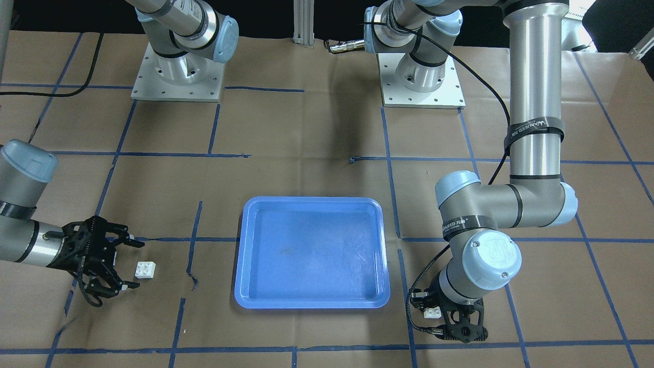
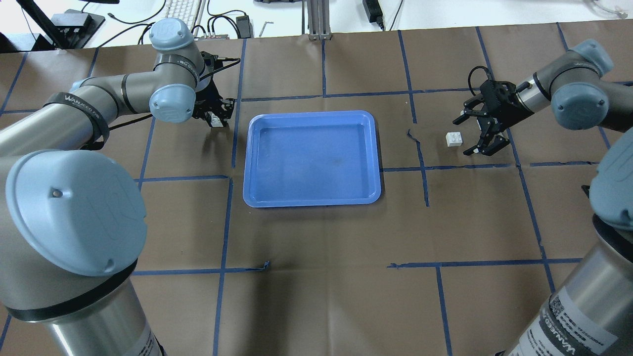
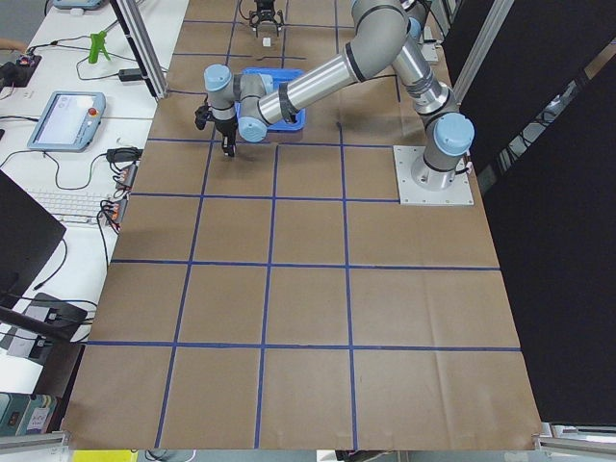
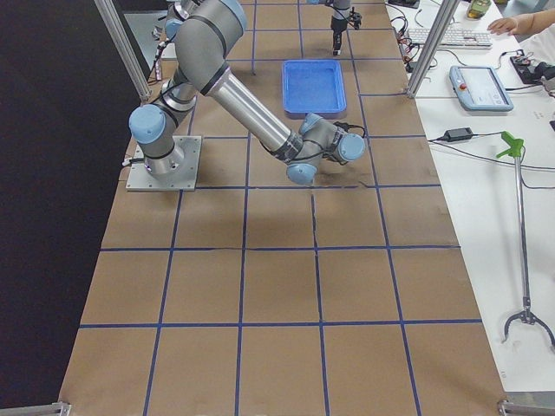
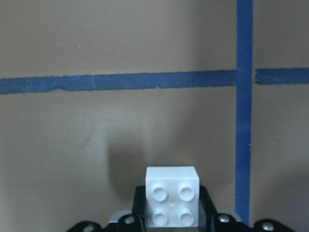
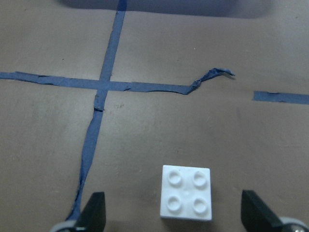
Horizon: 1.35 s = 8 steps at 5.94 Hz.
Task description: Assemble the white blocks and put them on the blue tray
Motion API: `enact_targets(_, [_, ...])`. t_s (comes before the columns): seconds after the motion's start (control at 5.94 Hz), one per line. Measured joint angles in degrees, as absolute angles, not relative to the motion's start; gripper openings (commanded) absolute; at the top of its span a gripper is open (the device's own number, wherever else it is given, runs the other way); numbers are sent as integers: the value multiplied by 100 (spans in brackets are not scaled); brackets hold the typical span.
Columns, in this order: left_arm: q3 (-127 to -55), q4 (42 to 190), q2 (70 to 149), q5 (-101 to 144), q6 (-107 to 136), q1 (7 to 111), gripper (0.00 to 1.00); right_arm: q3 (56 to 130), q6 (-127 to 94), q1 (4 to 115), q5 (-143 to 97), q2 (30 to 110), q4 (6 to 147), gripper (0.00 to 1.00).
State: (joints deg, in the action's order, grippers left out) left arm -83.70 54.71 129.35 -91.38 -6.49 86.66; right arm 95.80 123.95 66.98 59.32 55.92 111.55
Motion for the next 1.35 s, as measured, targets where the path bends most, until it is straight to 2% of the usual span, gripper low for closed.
enact_targets(0.34, [-8406,5580,12614,-9135,-1623,8690,8,9668,12362,6694,5933,5610,11235,98])
enact_targets(0.84, [-8819,5830,11943,-9117,-4810,9295,8,9628,12298,6657,5918,5615,11315,64])
enact_targets(1.35, [-9005,5838,12011,-8693,-6727,10165,8,9632,12305,6653,5809,5616,11396,31])
